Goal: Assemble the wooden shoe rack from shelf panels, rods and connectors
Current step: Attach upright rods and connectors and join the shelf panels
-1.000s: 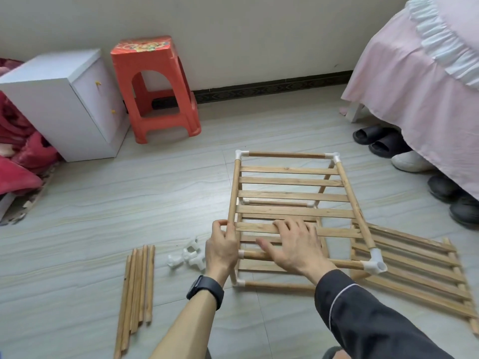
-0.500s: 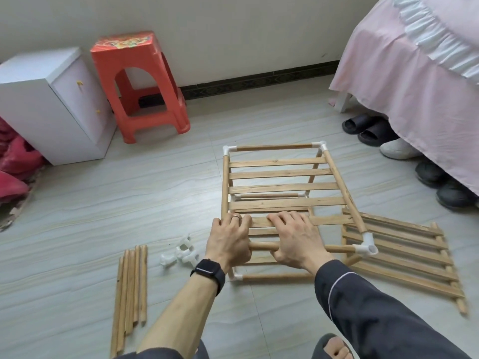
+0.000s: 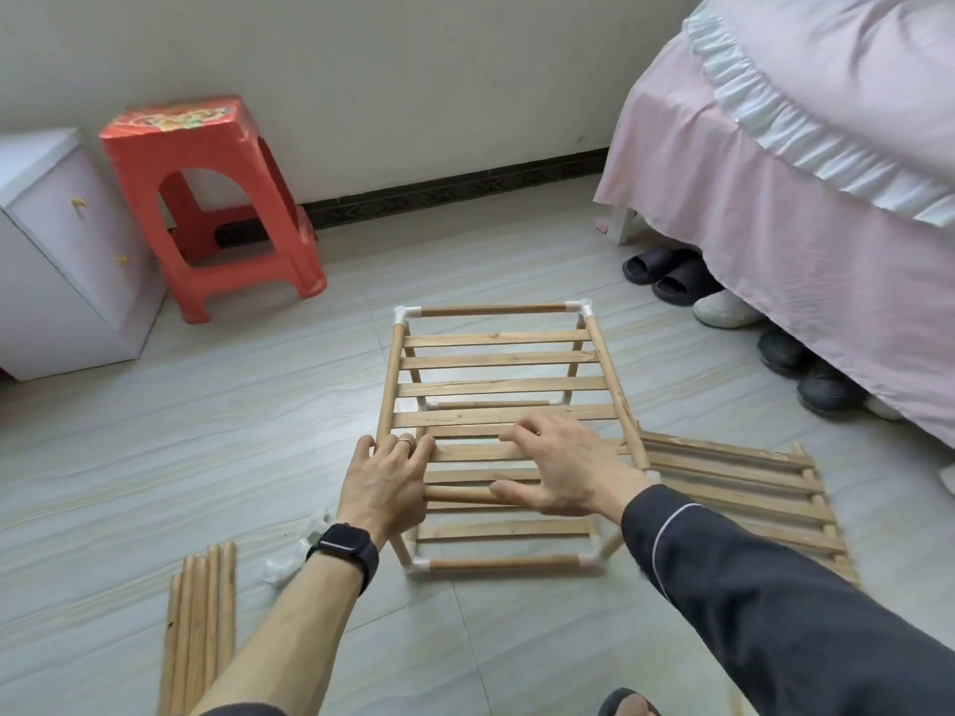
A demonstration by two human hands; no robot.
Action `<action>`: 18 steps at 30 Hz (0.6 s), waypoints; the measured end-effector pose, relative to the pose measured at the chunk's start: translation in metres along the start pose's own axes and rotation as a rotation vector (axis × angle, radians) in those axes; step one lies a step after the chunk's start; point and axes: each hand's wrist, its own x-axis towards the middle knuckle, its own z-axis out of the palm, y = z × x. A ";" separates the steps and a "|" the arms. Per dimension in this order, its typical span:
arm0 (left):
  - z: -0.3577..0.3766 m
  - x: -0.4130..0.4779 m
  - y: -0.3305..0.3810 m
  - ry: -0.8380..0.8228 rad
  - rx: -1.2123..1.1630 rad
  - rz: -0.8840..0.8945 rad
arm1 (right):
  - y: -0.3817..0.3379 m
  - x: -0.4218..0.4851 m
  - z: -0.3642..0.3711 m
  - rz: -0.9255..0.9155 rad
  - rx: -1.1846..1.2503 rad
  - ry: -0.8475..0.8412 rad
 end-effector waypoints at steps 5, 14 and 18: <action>-0.028 0.021 0.031 -0.214 0.105 -0.067 | 0.068 -0.029 -0.027 0.235 -0.081 0.048; -0.038 0.037 0.196 0.059 -0.337 0.397 | 0.126 -0.065 0.010 0.730 0.534 -0.053; -0.022 0.051 0.210 0.007 -0.335 0.392 | 0.113 -0.049 0.029 0.741 0.745 0.123</action>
